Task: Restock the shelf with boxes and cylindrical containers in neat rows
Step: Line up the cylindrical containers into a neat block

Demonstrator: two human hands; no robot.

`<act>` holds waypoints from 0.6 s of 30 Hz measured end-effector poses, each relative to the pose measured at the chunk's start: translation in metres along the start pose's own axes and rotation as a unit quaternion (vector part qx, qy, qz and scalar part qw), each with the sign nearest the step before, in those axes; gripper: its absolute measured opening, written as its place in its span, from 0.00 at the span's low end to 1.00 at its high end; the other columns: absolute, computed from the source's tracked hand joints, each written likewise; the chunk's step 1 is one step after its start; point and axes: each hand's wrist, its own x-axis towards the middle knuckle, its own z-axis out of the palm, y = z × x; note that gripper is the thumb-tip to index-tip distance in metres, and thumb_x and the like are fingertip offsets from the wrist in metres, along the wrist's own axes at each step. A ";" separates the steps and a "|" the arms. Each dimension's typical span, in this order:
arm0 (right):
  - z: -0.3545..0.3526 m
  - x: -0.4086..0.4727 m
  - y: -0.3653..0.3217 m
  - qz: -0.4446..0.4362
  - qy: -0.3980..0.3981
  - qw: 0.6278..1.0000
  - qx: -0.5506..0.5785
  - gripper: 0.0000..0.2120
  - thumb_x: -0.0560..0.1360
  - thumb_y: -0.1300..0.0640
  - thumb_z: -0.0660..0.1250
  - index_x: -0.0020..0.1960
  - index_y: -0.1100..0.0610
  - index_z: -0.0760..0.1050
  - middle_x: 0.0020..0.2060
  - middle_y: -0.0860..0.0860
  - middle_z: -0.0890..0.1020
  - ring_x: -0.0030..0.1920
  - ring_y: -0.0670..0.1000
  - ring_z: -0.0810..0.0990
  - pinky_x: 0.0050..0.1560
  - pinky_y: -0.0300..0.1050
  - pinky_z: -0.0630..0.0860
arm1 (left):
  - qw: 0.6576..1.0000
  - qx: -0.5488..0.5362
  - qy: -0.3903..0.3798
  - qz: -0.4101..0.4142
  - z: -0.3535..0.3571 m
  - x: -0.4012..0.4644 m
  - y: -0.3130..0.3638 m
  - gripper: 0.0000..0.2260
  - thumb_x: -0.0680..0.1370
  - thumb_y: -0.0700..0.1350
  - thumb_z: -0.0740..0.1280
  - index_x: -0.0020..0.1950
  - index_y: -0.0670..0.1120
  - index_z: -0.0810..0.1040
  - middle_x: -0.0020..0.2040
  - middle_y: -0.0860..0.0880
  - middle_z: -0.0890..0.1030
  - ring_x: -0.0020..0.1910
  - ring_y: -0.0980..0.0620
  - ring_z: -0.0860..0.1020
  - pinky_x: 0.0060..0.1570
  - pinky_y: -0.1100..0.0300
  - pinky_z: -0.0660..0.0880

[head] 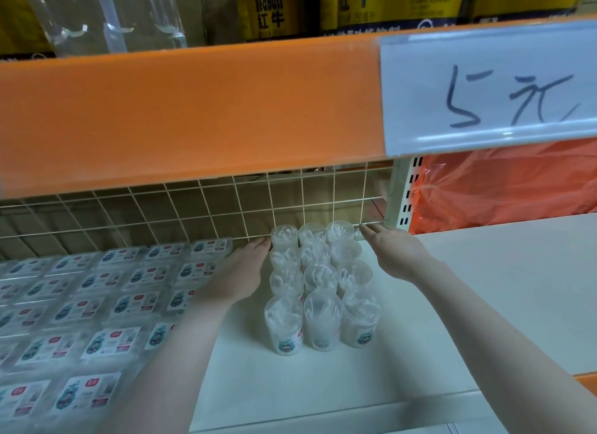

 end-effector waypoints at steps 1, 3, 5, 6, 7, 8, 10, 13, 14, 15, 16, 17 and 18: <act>0.000 0.004 0.000 -0.005 -0.003 1.000 -0.004 0.30 0.76 0.70 0.50 0.76 0.57 0.51 0.73 0.53 0.63 0.69 0.55 0.66 0.60 0.45 0.69 | 1.000 0.005 -0.006 -0.001 -0.003 0.002 0.002 0.31 0.77 0.29 0.52 0.78 0.48 0.50 0.78 0.51 0.53 0.74 0.48 0.60 0.72 0.53 0.60; 0.001 0.008 0.000 -0.015 -0.008 1.000 -0.014 0.29 0.76 0.70 0.50 0.75 0.57 0.53 0.72 0.53 0.64 0.68 0.55 0.67 0.58 0.45 0.70 | 1.000 0.010 -0.014 -0.002 -0.008 0.004 0.005 0.33 0.76 0.28 0.53 0.78 0.48 0.50 0.78 0.53 0.52 0.72 0.49 0.64 0.68 0.55 0.65; 0.004 0.011 0.000 -0.021 -0.006 1.000 -0.015 0.27 0.76 0.70 0.51 0.74 0.57 0.57 0.70 0.52 0.67 0.66 0.54 0.69 0.55 0.45 0.70 | 1.000 0.014 -0.018 -0.002 -0.011 0.006 0.007 0.34 0.75 0.27 0.53 0.78 0.48 0.50 0.78 0.54 0.52 0.70 0.49 0.67 0.64 0.57 0.70; 0.005 0.011 0.000 -0.022 -0.005 1.000 -0.013 0.27 0.76 0.70 0.51 0.73 0.57 0.59 0.70 0.51 0.67 0.66 0.54 0.69 0.55 0.44 0.70 | 1.000 0.014 -0.020 -0.003 -0.011 0.007 0.007 0.34 0.75 0.27 0.53 0.78 0.48 0.50 0.78 0.54 0.52 0.71 0.49 0.66 0.65 0.57 0.69; 0.006 0.012 0.000 -0.023 -0.005 1.000 -0.011 0.26 0.76 0.70 0.51 0.73 0.56 0.59 0.70 0.51 0.67 0.65 0.54 0.69 0.54 0.45 0.70 | 1.000 0.013 -0.022 -0.007 -0.011 0.007 0.007 0.34 0.75 0.27 0.53 0.78 0.49 0.50 0.78 0.54 0.51 0.72 0.49 0.64 0.67 0.56 0.67; 0.007 0.012 -0.001 -0.021 -0.007 1.000 -0.011 0.27 0.76 0.70 0.51 0.73 0.56 0.59 0.70 0.51 0.67 0.65 0.54 0.70 0.54 0.45 0.70 | 1.000 0.011 -0.025 -0.010 -0.011 0.008 0.007 0.34 0.75 0.27 0.53 0.78 0.49 0.49 0.78 0.53 0.51 0.73 0.49 0.62 0.69 0.56 0.65; 0.010 0.012 -0.001 -0.018 -0.010 1.000 -0.016 0.27 0.76 0.69 0.51 0.73 0.56 0.58 0.69 0.52 0.68 0.65 0.55 0.70 0.55 0.46 0.71 | 0.999 0.008 -0.030 -0.010 -0.011 0.007 0.006 0.35 0.75 0.27 0.53 0.78 0.50 0.48 0.78 0.53 0.50 0.74 0.50 0.61 0.70 0.55 0.64; 0.012 0.011 -0.002 -0.012 0.000 1.000 -0.015 0.27 0.76 0.69 0.51 0.73 0.55 0.58 0.67 0.52 0.69 0.63 0.55 0.71 0.54 0.45 0.71 | 1.000 -0.001 -0.026 -0.005 -0.009 0.007 0.005 0.33 0.76 0.28 0.54 0.78 0.50 0.49 0.78 0.54 0.51 0.73 0.51 0.62 0.69 0.55 0.65; 0.012 0.011 -0.001 -0.006 0.006 1.000 -0.007 0.26 0.76 0.68 0.51 0.73 0.55 0.58 0.66 0.52 0.70 0.63 0.55 0.72 0.53 0.45 0.71 | 1.000 -0.007 -0.023 -0.004 -0.008 0.007 0.004 0.31 0.78 0.31 0.54 0.78 0.50 0.50 0.78 0.53 0.52 0.74 0.51 0.61 0.70 0.55 0.63; 0.013 0.010 -0.001 0.000 0.012 1.000 0.002 0.25 0.78 0.66 0.52 0.73 0.54 0.59 0.66 0.52 0.71 0.62 0.55 0.72 0.52 0.45 0.71 | 1.000 -0.016 -0.020 -0.006 -0.007 0.006 0.002 0.27 0.80 0.34 0.54 0.78 0.48 0.52 0.78 0.52 0.54 0.74 0.51 0.60 0.71 0.55 0.60; 0.014 0.007 0.000 0.002 0.020 1.000 0.014 0.22 0.79 0.62 0.52 0.73 0.53 0.60 0.65 0.51 0.73 0.61 0.54 0.73 0.52 0.45 0.71 | 0.999 -0.028 -0.014 -0.011 -0.005 0.004 0.001 0.24 0.82 0.39 0.54 0.77 0.47 0.54 0.77 0.51 0.56 0.74 0.51 0.59 0.71 0.54 0.58; 0.014 0.004 0.001 -0.001 0.030 0.999 0.024 0.20 0.81 0.58 0.52 0.72 0.53 0.62 0.63 0.51 0.74 0.61 0.54 0.74 0.52 0.45 0.71 | 0.999 -0.049 -0.005 -0.022 -0.004 0.001 0.000 0.22 0.83 0.43 0.53 0.77 0.46 0.56 0.76 0.49 0.59 0.74 0.50 0.60 0.71 0.54 0.58; 0.015 0.001 0.003 -0.006 0.042 0.998 0.036 0.19 0.81 0.54 0.52 0.71 0.52 0.64 0.62 0.50 0.75 0.60 0.54 0.74 0.52 0.46 0.72 | 0.996 -0.076 0.000 -0.035 -0.002 -0.003 -0.001 0.21 0.83 0.46 0.53 0.76 0.45 0.59 0.75 0.47 0.62 0.73 0.49 0.62 0.70 0.53 0.59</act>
